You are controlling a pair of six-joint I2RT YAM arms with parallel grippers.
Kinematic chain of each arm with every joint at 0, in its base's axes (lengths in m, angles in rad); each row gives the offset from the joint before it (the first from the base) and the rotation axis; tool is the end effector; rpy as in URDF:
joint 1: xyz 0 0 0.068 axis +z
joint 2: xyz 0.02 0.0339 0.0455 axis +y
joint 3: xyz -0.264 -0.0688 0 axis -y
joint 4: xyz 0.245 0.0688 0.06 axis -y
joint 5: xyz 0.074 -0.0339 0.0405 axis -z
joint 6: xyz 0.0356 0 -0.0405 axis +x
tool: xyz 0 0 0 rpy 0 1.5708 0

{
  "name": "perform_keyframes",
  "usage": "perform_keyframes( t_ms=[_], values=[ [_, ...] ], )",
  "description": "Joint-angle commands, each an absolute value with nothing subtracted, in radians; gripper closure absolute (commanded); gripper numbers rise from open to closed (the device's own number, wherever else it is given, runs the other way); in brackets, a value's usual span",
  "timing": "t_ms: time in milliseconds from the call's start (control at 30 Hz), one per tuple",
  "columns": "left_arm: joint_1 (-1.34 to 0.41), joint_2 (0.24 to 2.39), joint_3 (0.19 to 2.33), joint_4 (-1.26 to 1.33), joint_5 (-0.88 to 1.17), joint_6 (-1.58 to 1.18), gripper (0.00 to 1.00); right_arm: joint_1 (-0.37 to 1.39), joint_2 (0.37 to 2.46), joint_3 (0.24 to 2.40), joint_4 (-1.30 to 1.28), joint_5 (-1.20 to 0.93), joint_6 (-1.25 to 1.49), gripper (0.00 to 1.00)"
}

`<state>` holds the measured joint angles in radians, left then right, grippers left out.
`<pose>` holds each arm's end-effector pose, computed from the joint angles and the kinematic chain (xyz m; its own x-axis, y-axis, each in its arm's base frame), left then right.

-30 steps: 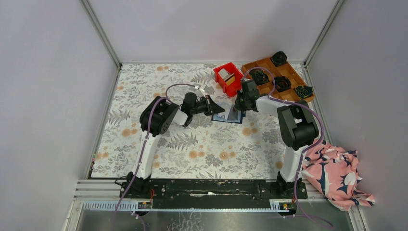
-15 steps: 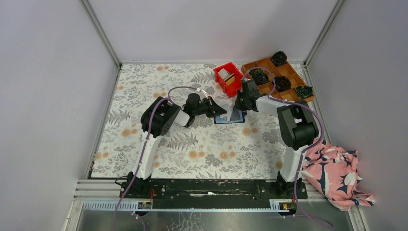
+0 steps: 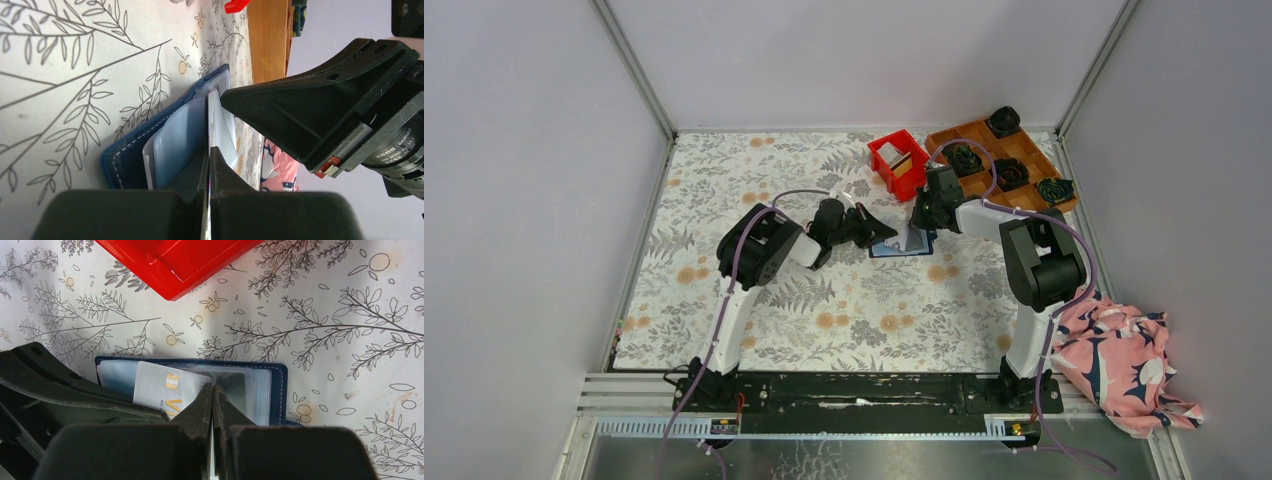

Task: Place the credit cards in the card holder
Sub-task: Insert the credit card into the card holder.

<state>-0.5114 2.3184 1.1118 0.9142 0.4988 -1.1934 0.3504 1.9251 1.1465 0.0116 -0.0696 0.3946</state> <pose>0.3785 -0.2320 0.0692 -0.8635 -0.4515 -0.2247 0.0719 0.3307 -0.9410 0.3814 0.1420 0.1558 -0.7514 0.1337 -0.6461 -0.1090 0.9407 0.3213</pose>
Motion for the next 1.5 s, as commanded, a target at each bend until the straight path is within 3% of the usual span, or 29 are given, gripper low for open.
perform_keyframes(
  t_ms=[0,433,900,1033,1133,1467],
  values=[
    [-0.531,2.300,1.074,0.890,0.358,-1.207,1.00,0.352,1.959,1.103,-0.076,-0.064,0.391,1.00],
    [-0.582,2.295,0.961,1.105,0.229,-1.265,1.00,0.353,1.956,1.095,-0.071,-0.068,0.394,1.00],
    [-0.680,2.301,0.964,1.036,0.139,-1.257,1.00,0.353,1.927,1.093,-0.084,-0.060,0.393,0.98],
    [-0.688,2.274,0.942,0.972,0.107,-1.238,0.70,0.353,1.927,1.094,-0.086,-0.060,0.392,0.98],
    [-0.690,2.259,0.924,0.946,0.096,-1.227,0.60,0.352,1.917,1.095,-0.089,-0.057,0.390,0.97],
    [-0.686,2.196,0.898,0.818,0.086,-1.145,0.52,0.353,1.874,1.102,-0.109,-0.022,0.385,0.85]
  ],
)
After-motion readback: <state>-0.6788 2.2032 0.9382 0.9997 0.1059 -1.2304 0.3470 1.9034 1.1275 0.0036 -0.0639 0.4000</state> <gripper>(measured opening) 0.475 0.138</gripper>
